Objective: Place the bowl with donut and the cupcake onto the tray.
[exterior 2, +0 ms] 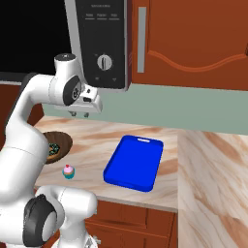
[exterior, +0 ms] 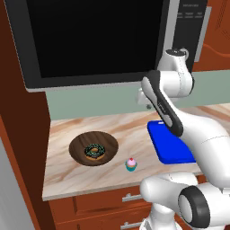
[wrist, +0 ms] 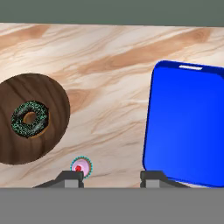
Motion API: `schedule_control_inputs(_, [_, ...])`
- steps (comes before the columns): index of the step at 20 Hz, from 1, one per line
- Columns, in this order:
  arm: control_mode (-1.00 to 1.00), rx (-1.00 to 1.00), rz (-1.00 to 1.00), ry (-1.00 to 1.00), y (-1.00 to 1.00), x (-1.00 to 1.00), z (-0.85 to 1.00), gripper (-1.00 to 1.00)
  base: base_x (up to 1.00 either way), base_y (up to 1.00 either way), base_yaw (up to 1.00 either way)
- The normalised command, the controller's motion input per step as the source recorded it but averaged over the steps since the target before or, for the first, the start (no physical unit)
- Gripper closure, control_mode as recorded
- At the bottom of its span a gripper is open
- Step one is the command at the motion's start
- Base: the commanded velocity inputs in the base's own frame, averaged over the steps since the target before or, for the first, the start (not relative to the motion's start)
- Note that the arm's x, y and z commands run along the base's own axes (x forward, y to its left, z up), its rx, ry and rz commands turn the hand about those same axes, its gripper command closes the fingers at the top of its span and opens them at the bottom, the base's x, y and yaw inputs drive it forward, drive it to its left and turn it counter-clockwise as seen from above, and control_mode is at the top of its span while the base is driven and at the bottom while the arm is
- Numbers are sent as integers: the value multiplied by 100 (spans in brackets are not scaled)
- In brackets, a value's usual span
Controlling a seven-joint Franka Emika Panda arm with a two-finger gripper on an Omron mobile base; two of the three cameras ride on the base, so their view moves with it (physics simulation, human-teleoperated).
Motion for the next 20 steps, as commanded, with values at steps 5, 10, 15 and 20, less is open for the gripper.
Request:
schedule_control_inputs(5, [-100,0,0,0,6,-11,-15,-100,0,0,0])
schedule_control_inputs(10, [-100,1,0,0,20,-16,-37,-100,0,0,0])
schedule_control_inputs(15, [-100,7,0,0,19,-8,-53,-100,0,0,0])
schedule_control_inputs(20, [-100,13,0,-3,18,-1,-67,-100,0,0,0])
